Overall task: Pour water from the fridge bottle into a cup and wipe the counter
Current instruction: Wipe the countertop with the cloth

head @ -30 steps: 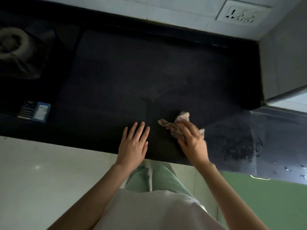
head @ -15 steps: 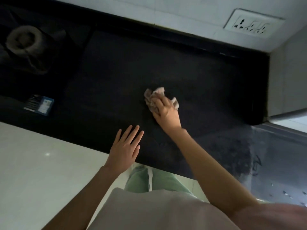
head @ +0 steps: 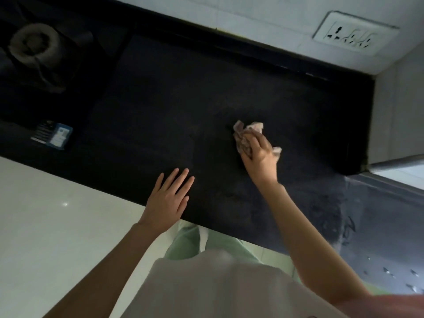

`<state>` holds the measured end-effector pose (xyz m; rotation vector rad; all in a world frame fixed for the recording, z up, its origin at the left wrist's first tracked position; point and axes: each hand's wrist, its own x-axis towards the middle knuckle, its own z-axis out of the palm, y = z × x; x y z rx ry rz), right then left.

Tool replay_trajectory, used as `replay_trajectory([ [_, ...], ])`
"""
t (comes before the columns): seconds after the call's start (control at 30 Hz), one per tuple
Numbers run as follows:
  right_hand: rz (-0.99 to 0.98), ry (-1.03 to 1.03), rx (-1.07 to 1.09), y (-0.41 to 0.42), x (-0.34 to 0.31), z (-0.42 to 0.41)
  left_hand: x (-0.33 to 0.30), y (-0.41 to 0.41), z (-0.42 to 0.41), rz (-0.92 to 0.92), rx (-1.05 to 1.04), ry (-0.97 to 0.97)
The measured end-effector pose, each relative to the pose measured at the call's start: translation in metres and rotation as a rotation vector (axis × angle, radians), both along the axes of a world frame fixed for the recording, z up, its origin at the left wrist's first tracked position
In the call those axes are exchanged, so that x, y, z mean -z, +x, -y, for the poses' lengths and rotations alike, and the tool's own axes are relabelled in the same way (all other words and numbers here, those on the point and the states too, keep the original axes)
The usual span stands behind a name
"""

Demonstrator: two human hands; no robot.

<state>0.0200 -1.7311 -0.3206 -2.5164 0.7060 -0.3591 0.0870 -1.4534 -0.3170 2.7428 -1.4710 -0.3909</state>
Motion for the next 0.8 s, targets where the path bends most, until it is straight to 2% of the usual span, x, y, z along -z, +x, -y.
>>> replay_trajectory([
  [0.1,-0.024,0.005,-0.084,-0.015,0.002,-0.048,-0.001,0.001,0.000,-0.001,0.019,-0.013],
  [0.27,-0.026,0.038,-0.121,-0.109,-0.002,-0.117,0.001,0.002,-0.003,-0.003,0.046,-0.100],
  [0.4,-0.071,-0.007,0.179,-0.159,-0.009,-0.106,0.003,0.005,-0.003,-0.012,0.068,-0.096],
  [0.5,-0.078,0.008,0.505,-0.147,-0.012,-0.087,0.002,0.006,-0.002,-0.014,0.088,-0.094],
  [0.57,-0.068,-0.013,0.581,-0.122,-0.012,-0.088,0.001,0.008,-0.003,-0.011,0.109,-0.090],
  [0.7,-0.080,-0.064,0.367,-0.081,-0.007,-0.129,0.000,0.012,-0.005,0.005,0.145,-0.060],
  [0.8,-0.046,-0.047,0.206,-0.097,-0.007,-0.165,-0.001,0.014,-0.006,0.010,0.159,-0.059],
])
